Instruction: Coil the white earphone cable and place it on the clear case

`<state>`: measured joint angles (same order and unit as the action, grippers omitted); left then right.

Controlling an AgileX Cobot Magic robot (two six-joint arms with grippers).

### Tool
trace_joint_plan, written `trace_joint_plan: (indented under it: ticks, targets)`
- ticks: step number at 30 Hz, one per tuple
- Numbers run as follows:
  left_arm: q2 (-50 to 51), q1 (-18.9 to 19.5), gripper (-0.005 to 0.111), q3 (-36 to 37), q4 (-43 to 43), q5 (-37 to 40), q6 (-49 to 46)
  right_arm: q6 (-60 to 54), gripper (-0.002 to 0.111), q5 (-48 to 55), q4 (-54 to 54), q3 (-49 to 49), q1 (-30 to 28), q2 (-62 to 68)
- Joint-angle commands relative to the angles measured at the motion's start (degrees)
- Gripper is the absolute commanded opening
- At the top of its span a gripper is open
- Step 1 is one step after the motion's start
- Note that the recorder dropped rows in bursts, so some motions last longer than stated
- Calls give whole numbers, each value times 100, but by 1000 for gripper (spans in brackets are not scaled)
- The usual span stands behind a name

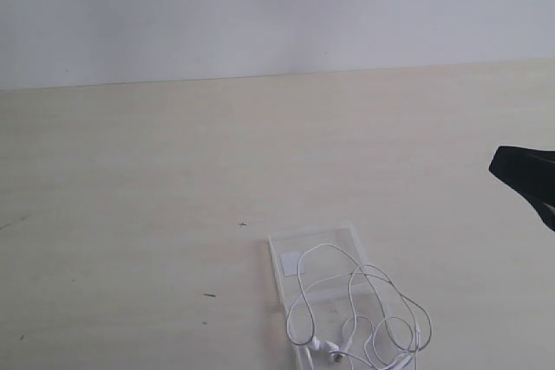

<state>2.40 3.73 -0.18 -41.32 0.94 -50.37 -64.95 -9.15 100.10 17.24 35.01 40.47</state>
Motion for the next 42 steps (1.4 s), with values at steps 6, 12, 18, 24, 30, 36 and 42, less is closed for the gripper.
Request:
trace_joint_plan:
  ticks: [6, 12, 18, 24, 30, 36, 42]
  targets:
    - [-49, -32, 0, 18, 3251, 740, 3376, -43, 0, -25, -15, -23, -34, -43]
    - [-49, -32, 0, 18, 3315, 1833, 3725, -43, 0, -25, -15, -23, -34, -43]
    - [-49, -32, 0, 18, 3326, 1833, 3725, -43, 0, -25, -15, -23, -34, -43]
    - [-49, -32, 0, 18, 3326, 1833, 3710, -43, 0, -25, -15, -23, -34, -43]
    - [-49, -32, 0, 18, 3326, 1833, 3710, -43, 0, -25, -15, -23, -34, -43]
    - [-49, -32, 0, 18, 3326, 1833, 3710, -55, 0, -24, -15, -23, -34, -76]
    - [-49, -32, 0, 18, 3326, 1833, 3710, -187, 0, 688, -15, -272, -824, -1767]
